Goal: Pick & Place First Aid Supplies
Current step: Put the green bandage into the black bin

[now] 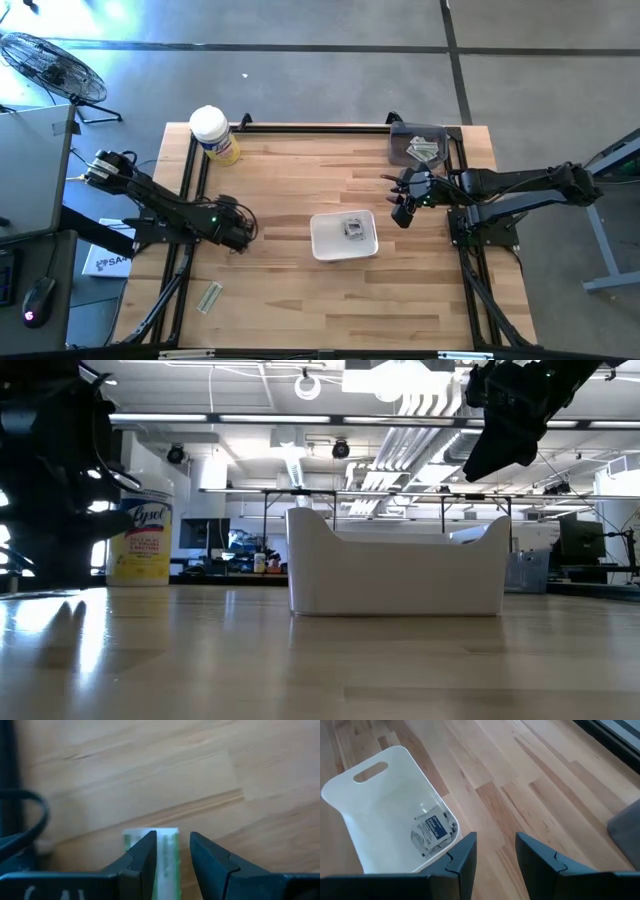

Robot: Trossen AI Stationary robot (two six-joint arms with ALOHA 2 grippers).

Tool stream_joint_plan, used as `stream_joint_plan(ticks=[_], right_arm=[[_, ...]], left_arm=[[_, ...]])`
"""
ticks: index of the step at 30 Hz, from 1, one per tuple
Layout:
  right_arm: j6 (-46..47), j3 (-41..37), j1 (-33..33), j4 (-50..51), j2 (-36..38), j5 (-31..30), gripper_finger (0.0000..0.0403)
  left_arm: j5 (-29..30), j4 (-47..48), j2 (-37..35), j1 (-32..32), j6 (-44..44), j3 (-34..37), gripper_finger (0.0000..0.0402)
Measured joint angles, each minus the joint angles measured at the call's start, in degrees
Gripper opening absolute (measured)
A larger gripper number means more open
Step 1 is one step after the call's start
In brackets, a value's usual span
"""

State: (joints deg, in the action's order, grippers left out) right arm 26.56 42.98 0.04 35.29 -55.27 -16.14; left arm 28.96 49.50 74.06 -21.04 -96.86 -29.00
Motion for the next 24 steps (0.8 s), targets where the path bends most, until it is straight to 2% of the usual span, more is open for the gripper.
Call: stream_joint_plan(ticks=[6,10,17,21,24], right_arm=[[0.2,0.0,0.0,-0.4,0.0,0.0,0.0129],[0.2,0.0,0.0,-0.8,0.0,0.0,0.0129],[0.2,0.0,0.0,-1.1,0.0,0.0,0.0129],[0.2,0.0,0.0,-2.2,0.0,0.2,0.0129],[0.2,0.0,0.0,-2.6,0.0,0.4,0.0129]], left_arm=[[1.3,-7.7,0.3,-0.1,1.3,3.4,0.0115],[1.2,-7.6,0.7,-0.1,1.1,3.6,0.0114],[3.1,-6.5,0.9,0.0,6.9,-0.6,0.0114],[3.1,-3.3,0.8,0.0,5.5,-1.2,0.0114],[2.7,0.4,0.8,0.0,1.2,-1.3,0.0114]])
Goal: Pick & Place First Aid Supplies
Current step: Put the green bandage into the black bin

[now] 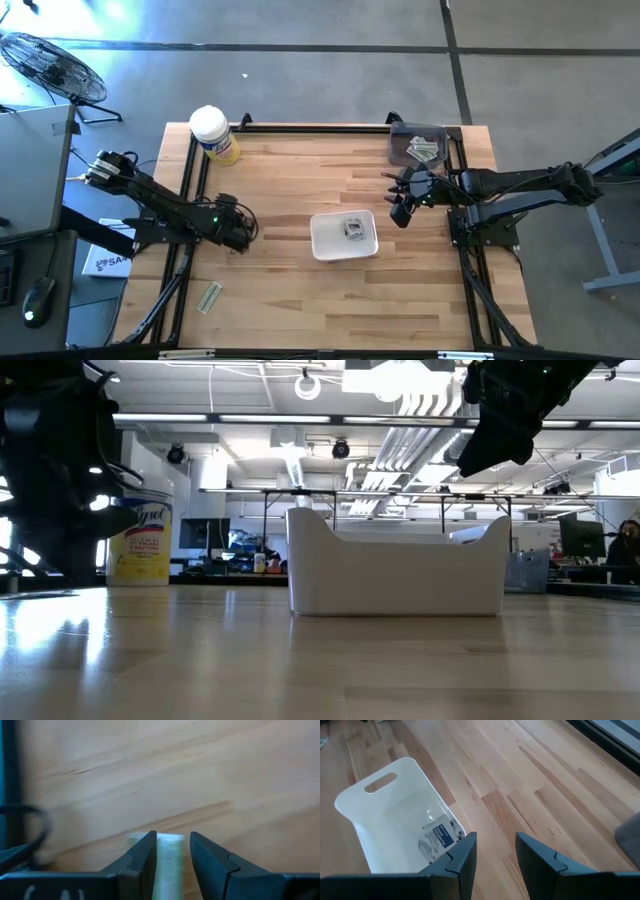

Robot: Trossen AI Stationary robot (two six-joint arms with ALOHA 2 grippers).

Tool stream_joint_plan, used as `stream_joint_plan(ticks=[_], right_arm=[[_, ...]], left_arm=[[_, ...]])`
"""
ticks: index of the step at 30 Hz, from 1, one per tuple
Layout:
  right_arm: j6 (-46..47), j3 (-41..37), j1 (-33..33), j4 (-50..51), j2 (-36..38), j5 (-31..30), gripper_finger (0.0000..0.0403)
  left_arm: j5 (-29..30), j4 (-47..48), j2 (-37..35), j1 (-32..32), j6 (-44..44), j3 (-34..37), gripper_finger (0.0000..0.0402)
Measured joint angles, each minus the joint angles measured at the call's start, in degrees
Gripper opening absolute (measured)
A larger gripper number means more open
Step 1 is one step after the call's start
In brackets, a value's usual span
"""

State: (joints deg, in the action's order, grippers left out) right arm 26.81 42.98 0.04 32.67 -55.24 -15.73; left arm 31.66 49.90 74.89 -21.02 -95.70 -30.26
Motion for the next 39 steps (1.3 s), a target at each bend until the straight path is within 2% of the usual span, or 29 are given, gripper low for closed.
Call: stream_joint_plan(ticks=[9,13,17,21,31,39], right_arm=[[0.2,0.0,0.0,0.0,0.0,0.0,0.0129],[0.2,0.0,0.0,-0.2,0.0,-0.3,0.0129],[0.2,0.0,0.0,-0.7,0.0,-0.3,0.0129],[0.2,0.0,0.0,-1.0,0.0,-0.3,0.0129],[0.2,0.0,0.0,-4.2,0.0,-0.2,0.0129],[0.2,0.0,0.0,-4.3,0.0,-0.2,0.0129]], left_arm=[[-0.1,0.6,0.0,0.0,-2.2,0.4,0.0114],[-2.2,-3.8,0.0,0.0,-2.1,3.6,0.0114],[-0.2,-8.7,-0.2,-0.1,-1.8,6.7,0.0114],[0.7,-9.4,-0.1,0.0,-0.6,7.0,0.0111],[1.2,-10.0,-0.1,0.0,0.1,7.0,0.0014],[1.9,-8.0,0.1,0.0,6.7,2.8,0.0005]])
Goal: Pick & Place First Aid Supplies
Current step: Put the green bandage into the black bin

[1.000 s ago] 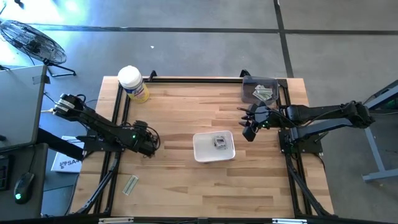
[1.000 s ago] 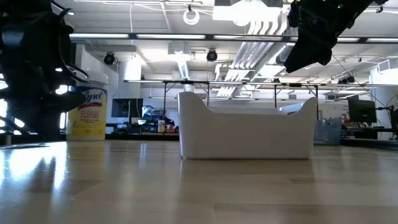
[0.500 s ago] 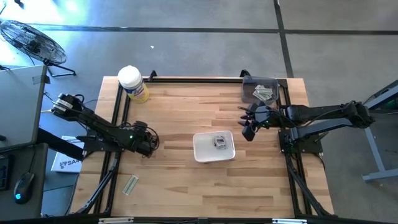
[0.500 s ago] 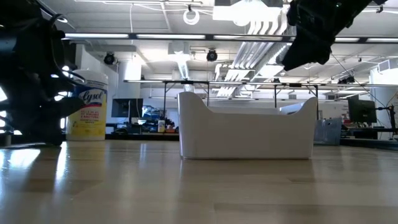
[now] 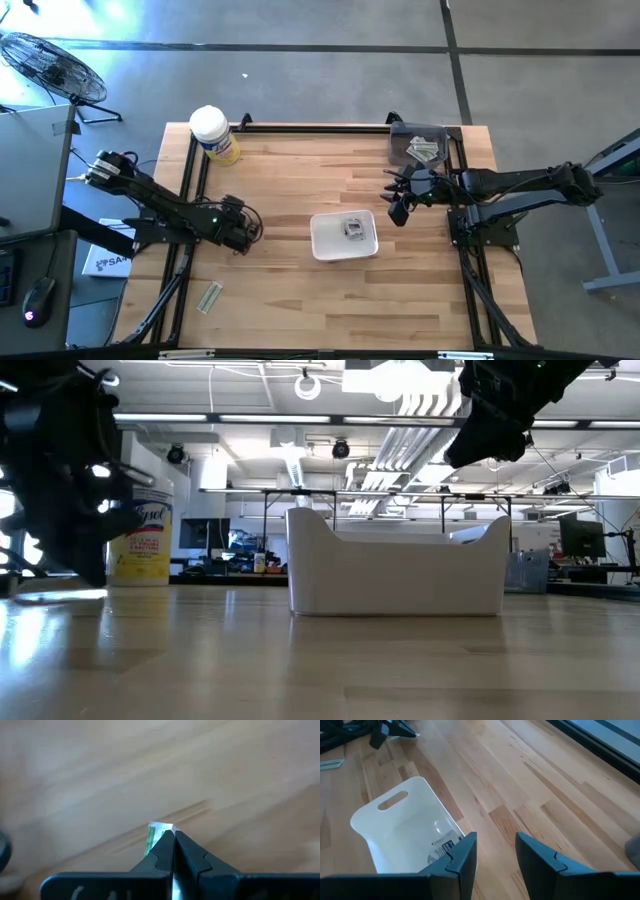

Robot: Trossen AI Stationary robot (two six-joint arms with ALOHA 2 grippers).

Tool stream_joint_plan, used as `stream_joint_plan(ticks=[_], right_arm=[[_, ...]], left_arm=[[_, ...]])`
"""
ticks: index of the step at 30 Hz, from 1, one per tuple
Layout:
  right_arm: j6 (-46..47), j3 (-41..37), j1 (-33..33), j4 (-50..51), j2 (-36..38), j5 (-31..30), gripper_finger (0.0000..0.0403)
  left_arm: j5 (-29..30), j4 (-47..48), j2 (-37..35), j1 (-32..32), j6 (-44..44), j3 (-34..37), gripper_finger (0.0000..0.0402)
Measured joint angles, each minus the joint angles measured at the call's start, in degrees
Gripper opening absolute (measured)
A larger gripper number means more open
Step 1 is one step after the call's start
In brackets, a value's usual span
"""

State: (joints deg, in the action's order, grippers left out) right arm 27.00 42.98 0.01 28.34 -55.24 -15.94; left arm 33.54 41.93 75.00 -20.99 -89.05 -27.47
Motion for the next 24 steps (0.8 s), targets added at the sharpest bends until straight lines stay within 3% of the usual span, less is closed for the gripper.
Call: stream_joint_plan(ticks=[4,9,13,16,20,24], right_arm=[[-0.9,0.0,0.0,-0.9,0.0,1.2,0.0129],[-9.6,0.0,0.0,-8.6,-1.3,3.3,0.0129],[-16.8,0.0,0.0,-16.5,-5.9,7.4,0.0129],[-21.1,0.0,0.0,-22.1,-10.9,9.7,0.0129],[-29.0,0.0,1.5,-31.5,-17.0,11.0,0.0129],[-36.9,0.0,3.8,-41.8,-21.2,12.4,0.0129]], left_arm=[[3.6,0.1,0.0,0.0,6.3,-3.8,0.0005],[7.6,-0.4,0.0,0.5,16.8,-9.3,0.0005],[7.1,-4.9,-0.1,3.4,28.5,-13.6,0.0005],[3.3,-14.9,-0.1,6.1,40.6,-14.8,0.0005],[-7.3,-30.6,-0.1,9.6,55.4,-14.9,0.0005],[-15.0,-41.8,-0.1,11.7,64.5,-14.9,0.0005]])
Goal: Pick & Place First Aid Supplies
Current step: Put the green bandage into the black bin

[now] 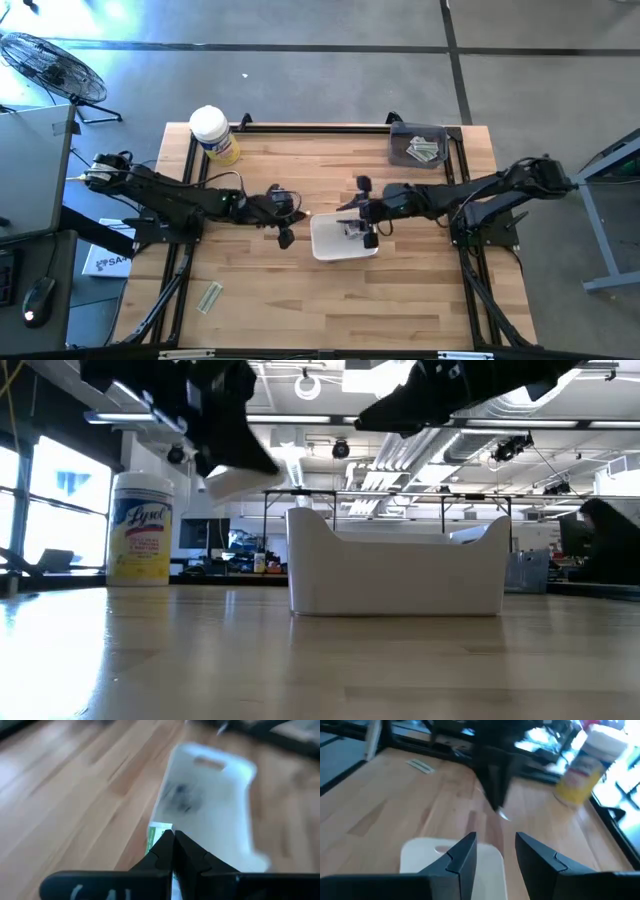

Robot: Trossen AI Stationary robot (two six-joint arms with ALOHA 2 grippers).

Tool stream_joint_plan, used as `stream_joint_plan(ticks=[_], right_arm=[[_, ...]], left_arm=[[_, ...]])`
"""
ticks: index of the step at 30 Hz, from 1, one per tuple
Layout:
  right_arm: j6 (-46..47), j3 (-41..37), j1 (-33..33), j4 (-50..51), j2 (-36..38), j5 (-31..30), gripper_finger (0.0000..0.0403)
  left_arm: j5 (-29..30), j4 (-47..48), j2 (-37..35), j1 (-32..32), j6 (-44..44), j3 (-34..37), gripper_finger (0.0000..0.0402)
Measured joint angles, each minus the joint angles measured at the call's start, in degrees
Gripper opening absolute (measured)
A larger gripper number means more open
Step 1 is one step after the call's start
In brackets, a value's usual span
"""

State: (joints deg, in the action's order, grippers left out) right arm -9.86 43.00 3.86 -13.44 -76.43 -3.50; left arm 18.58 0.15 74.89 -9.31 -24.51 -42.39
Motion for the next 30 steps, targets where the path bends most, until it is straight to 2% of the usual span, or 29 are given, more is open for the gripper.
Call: stream_joint_plan(ticks=[4,8,13,19,21,26,30], right_arm=[[-2.6,0.0,0.4,-3.8,-2.4,1.1,0.0137],[-5.4,0.0,0.3,-5.3,-3.8,0.8,0.0163],[-6.7,0.0,-0.9,-12.4,-7.1,1.0,0.0194],[-11.4,0.0,-2.4,-20.7,-10.8,1.2,0.0199],[-11.7,0.0,-2.7,-23.2,-11.0,3.3,0.0199],[-11.3,0.0,-2.7,-24.0,-11.0,13.7,0.0199],[-9.5,0.0,-2.8,-22.0,-11.0,13.5,0.0199]], left_arm=[[-3.7,-8.5,0.0,1.3,5.5,0.0,0.0005],[-7.7,-14.3,0.0,2.3,8.3,0.0,0.0005],[-8.0,-20.1,0.0,2.6,11.0,0.0,0.0005],[-12.9,-28.1,1.9,2.6,12.2,-0.1,0.0005],[-14.0,-31.2,3.4,2.6,12.3,-0.1,0.0005],[-12.4,-34.7,5.9,2.7,12.7,-0.1,0.0005],[-13.2,-36.2,5.9,3.1,13.1,0.0,0.0005]])
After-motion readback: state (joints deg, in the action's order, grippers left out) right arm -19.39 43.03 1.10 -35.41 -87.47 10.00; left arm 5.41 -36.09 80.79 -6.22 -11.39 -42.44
